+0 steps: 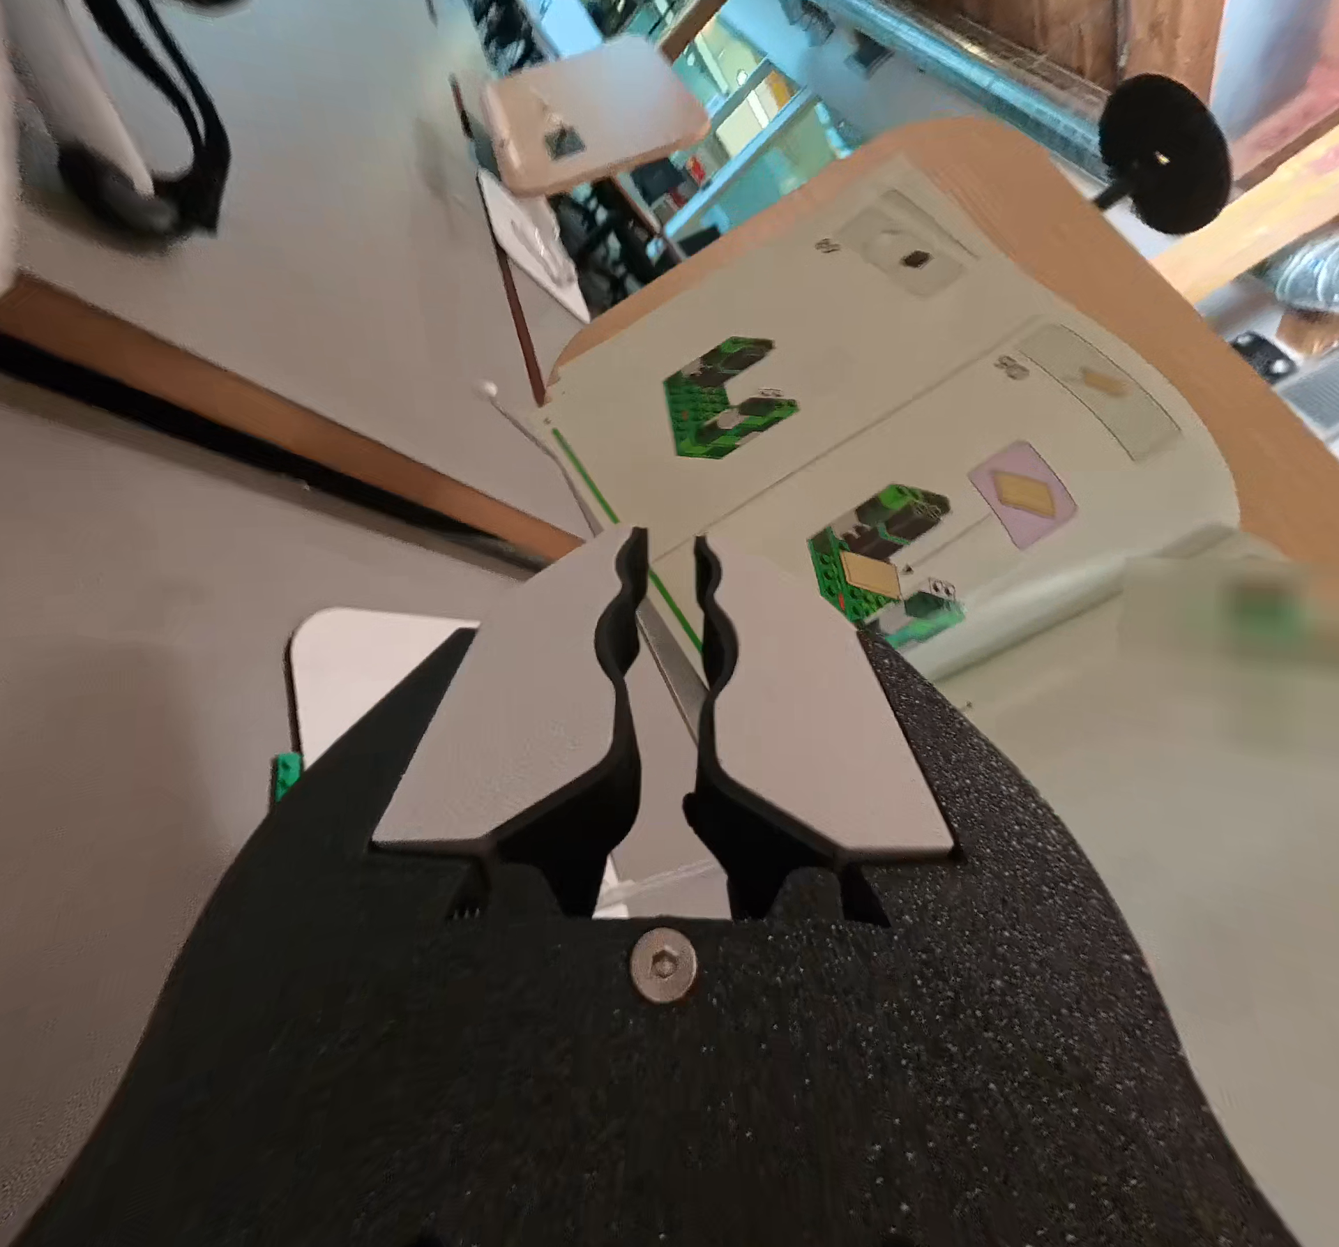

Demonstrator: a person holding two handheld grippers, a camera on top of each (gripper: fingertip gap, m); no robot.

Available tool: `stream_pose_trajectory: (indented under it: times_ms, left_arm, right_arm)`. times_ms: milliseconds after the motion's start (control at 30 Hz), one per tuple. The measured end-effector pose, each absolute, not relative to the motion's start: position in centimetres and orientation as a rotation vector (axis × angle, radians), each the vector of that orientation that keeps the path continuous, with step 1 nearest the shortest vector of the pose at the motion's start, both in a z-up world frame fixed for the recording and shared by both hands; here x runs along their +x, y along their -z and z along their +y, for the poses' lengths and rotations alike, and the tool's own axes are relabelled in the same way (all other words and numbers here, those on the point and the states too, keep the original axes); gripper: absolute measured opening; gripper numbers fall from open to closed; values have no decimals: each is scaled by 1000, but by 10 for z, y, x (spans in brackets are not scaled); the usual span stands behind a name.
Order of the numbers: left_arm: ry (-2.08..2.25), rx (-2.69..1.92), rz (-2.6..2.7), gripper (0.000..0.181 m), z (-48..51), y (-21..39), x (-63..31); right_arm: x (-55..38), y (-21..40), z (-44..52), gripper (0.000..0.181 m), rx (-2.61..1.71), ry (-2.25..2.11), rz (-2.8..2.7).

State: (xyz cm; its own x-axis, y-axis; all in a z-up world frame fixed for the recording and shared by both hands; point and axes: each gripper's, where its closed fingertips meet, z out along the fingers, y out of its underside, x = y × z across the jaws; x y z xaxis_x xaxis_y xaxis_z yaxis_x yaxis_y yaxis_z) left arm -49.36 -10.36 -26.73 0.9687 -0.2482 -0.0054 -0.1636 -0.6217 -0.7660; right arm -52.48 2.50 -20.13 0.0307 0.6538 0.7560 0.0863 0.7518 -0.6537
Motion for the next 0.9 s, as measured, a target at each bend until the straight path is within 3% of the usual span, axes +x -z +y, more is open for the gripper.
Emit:
stream_pose_trajectory:
  times_ms: [33, 133, 300, 533, 667, 833, 900]
  left_arm:
    - [31, -2206, 194, 29, -99, 258, -513]
    - [12, -2106, 108, 22, -97, 243, -526]
    - [12, -2254, 163, 28, -105, 269, -521]
    - [-26, -2174, 59, 29, -95, 252, -531]
    - [-43, -2077, -12, 28, -89, 237, -541]
    - [-30, -1867, -28, 25, -71, 208, -542]
    - [5, -1720, -40, 14, -63, 188, -539]
  right_arm:
    - [-530, 206, 23, 17, -608, -417, -1533]
    - [-547, 217, 17, 20, -485, -149, -1609]
    - [-569, 223, 21, 20, -332, 193, -1632]
    - [-580, 233, 41, 24, -333, 393, -1657]
    - [-573, 226, 35, 0, -383, 273, -1593]
    - [-554, 210, 29, 0, -551, -56, -1451]
    - [-545, 204, 29, 0, -611, -186, -1385]
